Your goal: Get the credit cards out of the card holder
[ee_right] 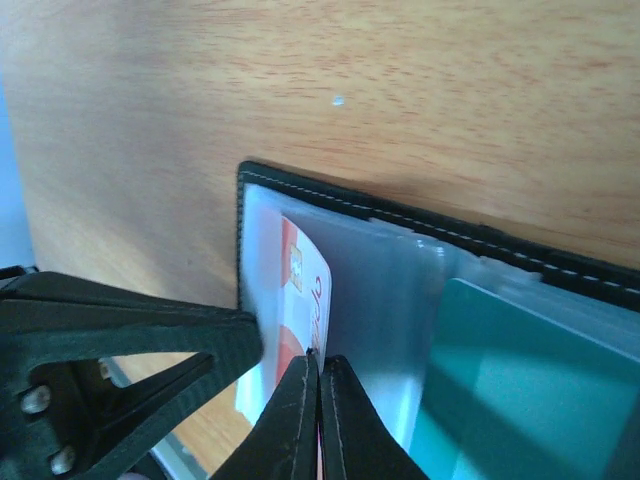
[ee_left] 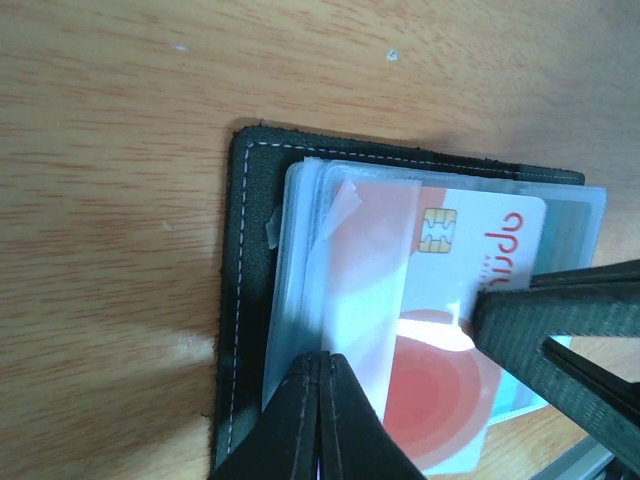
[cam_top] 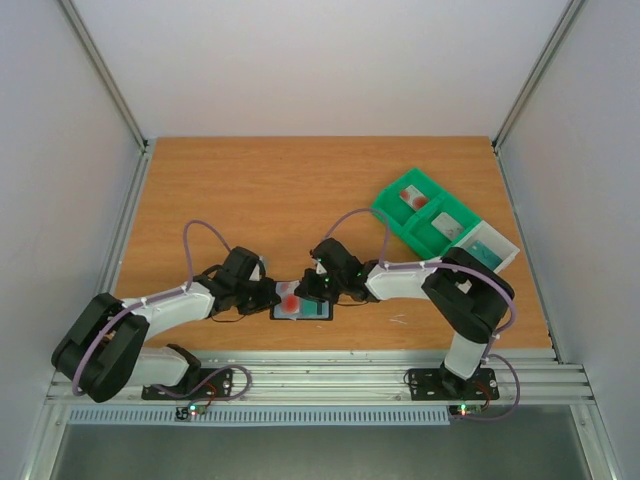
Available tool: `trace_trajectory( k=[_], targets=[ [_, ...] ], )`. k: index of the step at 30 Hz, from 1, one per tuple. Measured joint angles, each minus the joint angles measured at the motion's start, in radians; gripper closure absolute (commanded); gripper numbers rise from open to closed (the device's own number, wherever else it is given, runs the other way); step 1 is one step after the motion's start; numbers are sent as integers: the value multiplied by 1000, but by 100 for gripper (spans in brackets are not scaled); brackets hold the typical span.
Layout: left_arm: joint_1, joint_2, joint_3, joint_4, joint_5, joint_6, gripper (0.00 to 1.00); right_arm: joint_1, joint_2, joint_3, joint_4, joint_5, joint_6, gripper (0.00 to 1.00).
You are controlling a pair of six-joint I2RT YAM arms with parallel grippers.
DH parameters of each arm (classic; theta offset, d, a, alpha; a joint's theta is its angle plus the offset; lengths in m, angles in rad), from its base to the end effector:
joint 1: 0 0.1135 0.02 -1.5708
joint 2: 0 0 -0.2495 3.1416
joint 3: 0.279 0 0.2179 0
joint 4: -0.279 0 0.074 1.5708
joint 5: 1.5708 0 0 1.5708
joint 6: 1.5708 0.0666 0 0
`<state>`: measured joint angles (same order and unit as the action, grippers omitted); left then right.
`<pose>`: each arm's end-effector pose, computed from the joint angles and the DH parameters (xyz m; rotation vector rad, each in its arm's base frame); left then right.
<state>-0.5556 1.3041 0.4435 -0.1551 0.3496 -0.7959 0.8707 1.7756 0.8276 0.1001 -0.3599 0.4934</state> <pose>0.1649 -0.1292 0.1184 -0.1950 2.7867 -0.8816 0.1959 0.2689 0.1204 -0.6690 2.5423 0.9954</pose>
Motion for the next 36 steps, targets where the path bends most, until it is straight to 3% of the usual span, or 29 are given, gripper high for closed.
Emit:
trace_trajectory(
  k=[10,20,29,36],
  targets=[
    [0,0,-2,2,0,0,100,-8,-51,-33,18,-3,-3,99],
    [0,-8,-2,-6,2,0,99,-45,-165,-69,-87,28,-51,99],
    [0,-93,15,-101,29,23,73,-150,-301,-151,-117,-98,-129,99],
    [0,-186,89,-139,131,76,55,-191,-412,-127,-233,-293,-265,99]
  ],
)
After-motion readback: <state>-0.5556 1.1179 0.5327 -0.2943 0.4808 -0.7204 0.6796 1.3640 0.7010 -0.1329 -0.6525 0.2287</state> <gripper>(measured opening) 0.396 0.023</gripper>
